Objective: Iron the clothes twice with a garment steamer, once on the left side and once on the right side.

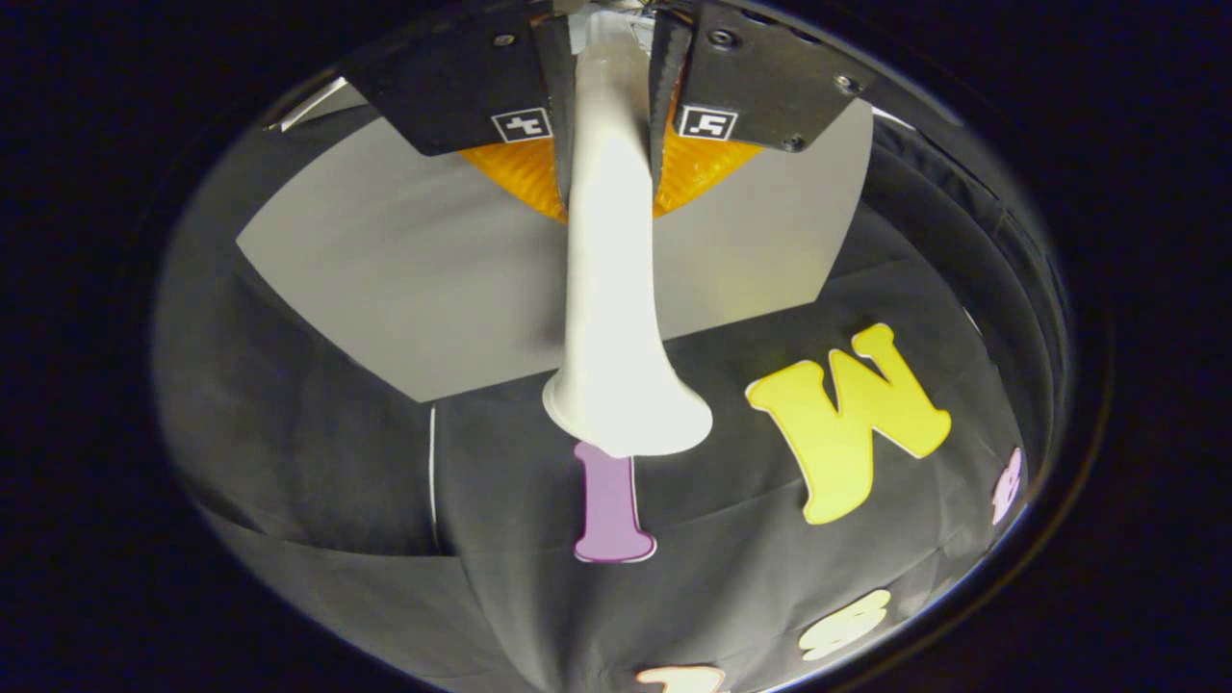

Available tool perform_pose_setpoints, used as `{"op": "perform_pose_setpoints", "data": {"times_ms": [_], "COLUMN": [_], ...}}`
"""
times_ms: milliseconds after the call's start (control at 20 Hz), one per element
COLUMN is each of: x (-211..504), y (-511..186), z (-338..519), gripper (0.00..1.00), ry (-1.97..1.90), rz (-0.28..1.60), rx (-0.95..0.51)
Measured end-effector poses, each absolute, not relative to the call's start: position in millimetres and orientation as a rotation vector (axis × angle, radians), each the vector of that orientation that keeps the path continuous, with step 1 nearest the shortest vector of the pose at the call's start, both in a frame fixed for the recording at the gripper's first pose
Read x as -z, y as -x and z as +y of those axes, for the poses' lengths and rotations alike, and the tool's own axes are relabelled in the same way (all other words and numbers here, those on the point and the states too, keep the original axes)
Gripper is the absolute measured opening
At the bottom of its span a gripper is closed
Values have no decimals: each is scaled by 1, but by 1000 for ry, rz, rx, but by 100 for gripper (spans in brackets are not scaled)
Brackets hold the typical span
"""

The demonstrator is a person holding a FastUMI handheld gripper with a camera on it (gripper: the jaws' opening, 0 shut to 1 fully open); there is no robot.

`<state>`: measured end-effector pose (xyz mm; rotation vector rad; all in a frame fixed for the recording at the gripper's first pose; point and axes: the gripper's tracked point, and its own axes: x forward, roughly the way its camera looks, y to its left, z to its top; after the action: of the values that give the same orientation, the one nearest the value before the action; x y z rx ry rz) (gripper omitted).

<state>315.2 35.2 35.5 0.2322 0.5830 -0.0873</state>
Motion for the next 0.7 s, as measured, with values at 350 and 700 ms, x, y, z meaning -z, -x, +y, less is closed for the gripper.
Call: {"op": "perform_pose_setpoints", "data": {"times_ms": [350, 700], "x": [-72, -96], "y": [-276, -223], "z": [65, 121], "gripper": [34, 34], "ry": [-255, -222], "rz": [472, 385], "rx": [30, -33]}}
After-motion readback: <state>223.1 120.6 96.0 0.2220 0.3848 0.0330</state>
